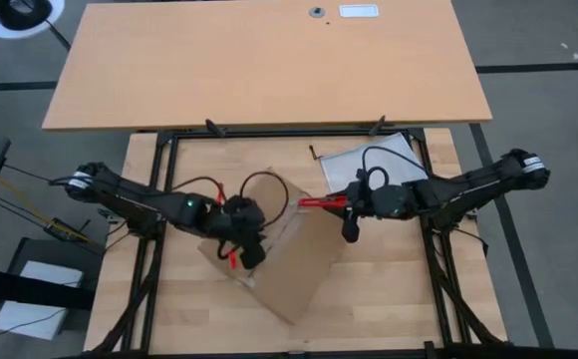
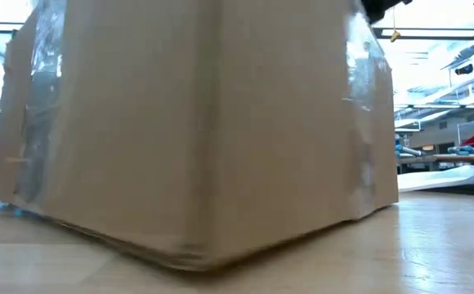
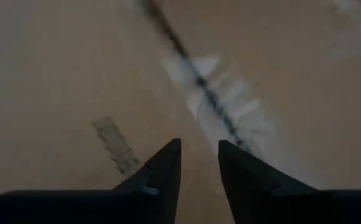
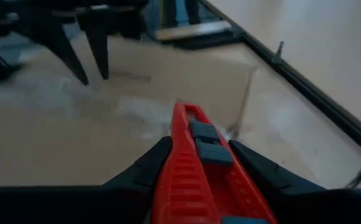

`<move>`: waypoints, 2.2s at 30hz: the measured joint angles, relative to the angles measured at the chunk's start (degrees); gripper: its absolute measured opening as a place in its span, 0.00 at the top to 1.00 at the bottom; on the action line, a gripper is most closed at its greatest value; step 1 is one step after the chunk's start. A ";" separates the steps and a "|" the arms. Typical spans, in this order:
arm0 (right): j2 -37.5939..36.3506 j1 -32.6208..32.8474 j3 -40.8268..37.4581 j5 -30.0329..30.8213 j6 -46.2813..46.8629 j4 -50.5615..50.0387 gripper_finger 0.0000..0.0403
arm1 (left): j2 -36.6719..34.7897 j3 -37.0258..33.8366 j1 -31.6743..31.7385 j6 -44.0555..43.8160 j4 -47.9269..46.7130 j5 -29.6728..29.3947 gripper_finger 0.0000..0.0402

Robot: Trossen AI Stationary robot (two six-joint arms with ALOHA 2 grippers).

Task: Unpack boxes
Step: Open the cardboard box using the red cutter

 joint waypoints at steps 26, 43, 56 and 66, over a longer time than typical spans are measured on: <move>9.09 10.61 -3.12 6.13 -0.56 7.00 0.66 | -0.28 -3.07 -4.65 -5.78 -12.84 -2.16 0.71; -1.19 0.24 0.40 3.02 -13.13 10.90 0.65 | -0.09 2.75 -13.67 -21.90 -7.25 -7.01 0.71; 4.21 12.88 -1.92 4.42 7.57 3.04 0.66 | -0.13 -0.74 -9.73 -11.34 -6.24 -10.57 0.71; 15.79 10.46 -4.96 12.39 -0.14 16.37 0.65 | -0.28 -7.16 -13.64 -16.03 1.74 -3.87 0.71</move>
